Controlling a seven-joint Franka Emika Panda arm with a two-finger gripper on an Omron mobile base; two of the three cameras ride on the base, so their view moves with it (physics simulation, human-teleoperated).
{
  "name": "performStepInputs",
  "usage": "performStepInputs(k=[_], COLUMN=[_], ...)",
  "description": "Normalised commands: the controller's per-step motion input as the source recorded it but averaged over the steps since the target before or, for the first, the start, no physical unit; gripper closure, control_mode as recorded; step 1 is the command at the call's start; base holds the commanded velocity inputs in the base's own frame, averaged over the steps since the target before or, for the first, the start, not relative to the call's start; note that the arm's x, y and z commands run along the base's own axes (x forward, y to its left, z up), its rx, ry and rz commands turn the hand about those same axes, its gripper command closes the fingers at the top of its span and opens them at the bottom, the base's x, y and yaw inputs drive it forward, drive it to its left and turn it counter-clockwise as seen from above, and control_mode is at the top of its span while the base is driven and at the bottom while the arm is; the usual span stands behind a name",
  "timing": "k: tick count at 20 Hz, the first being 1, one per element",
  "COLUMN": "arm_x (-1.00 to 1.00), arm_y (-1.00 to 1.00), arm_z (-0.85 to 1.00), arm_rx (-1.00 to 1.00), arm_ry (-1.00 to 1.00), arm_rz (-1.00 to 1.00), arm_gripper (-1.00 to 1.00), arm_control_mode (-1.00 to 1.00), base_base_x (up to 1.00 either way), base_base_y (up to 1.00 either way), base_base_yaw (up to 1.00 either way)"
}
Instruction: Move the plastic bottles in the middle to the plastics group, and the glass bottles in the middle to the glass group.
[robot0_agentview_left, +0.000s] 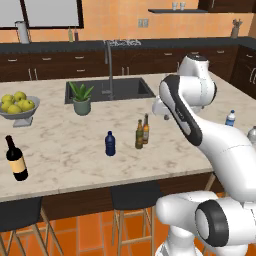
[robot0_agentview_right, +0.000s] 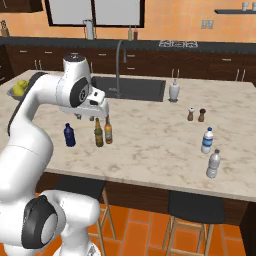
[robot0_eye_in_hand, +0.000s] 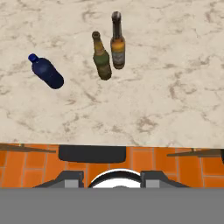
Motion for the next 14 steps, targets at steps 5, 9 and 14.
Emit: performStepInputs(k=[5, 9, 14], arm_x=[-0.05, 0.12, 0.07], arm_y=[0.12, 0.65, 0.47], arm_z=[-0.22, -0.01, 0.00], arm_rx=[-0.02, -0.05, 0.00], arm_ry=[0.13, 0.05, -0.02], arm_rz=[0.00, 0.00, 0.00], arm_gripper=[-1.00, -1.00, -1.00], arm_control_mode=[-1.00, -1.00, -1.00], base_base_x=[0.00, 0.00, 0.00], base_base_y=[0.00, 0.00, 0.00], base_base_yaw=[0.00, 0.00, 0.00])
